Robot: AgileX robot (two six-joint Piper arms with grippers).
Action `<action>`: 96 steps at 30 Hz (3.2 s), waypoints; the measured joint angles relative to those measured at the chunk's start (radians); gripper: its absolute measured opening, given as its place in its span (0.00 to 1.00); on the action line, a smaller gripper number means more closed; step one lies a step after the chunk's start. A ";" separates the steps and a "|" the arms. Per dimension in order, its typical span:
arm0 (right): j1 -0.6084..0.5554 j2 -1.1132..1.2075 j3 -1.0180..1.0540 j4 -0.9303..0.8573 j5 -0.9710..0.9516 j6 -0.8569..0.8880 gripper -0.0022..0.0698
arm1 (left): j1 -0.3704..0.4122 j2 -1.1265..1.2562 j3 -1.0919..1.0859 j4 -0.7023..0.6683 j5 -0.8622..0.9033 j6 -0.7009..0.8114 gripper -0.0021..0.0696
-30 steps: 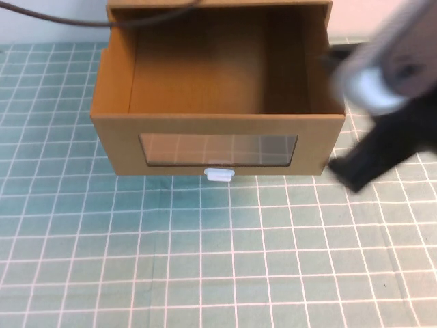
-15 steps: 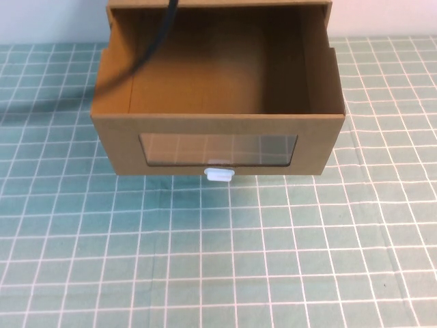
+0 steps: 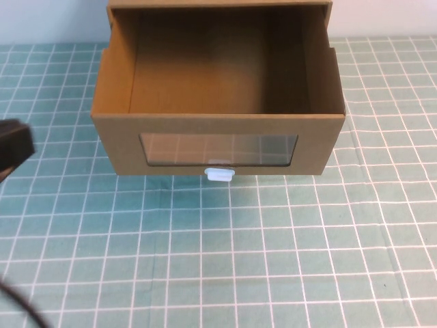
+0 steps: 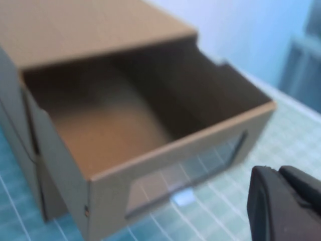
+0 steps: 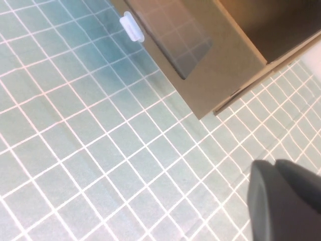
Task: Open the shoe box
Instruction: 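Pull the top drawer of the cardboard box fully open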
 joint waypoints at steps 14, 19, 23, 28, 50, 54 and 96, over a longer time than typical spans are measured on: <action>0.000 0.000 0.000 0.007 0.002 0.000 0.01 | 0.000 -0.130 0.177 -0.027 -0.127 0.000 0.02; 0.000 0.000 0.000 0.024 0.002 0.000 0.01 | 0.000 -0.132 0.179 -0.013 -0.129 0.000 0.02; 0.000 0.000 0.000 0.042 0.002 0.000 0.01 | 0.000 -0.132 0.183 0.065 -0.139 0.000 0.02; 0.000 0.000 0.000 0.043 0.002 0.000 0.01 | 0.000 -0.192 0.275 0.132 -0.253 0.000 0.02; 0.000 0.000 0.000 0.085 0.004 0.000 0.01 | 0.183 -0.614 0.958 0.483 -0.477 -0.358 0.02; 0.000 0.000 0.000 0.085 0.004 0.000 0.01 | 0.179 -0.614 0.958 0.485 -0.420 -0.361 0.02; -0.804 -0.552 0.377 0.632 -0.502 0.010 0.01 | 0.173 -0.616 0.958 0.486 -0.396 -0.361 0.02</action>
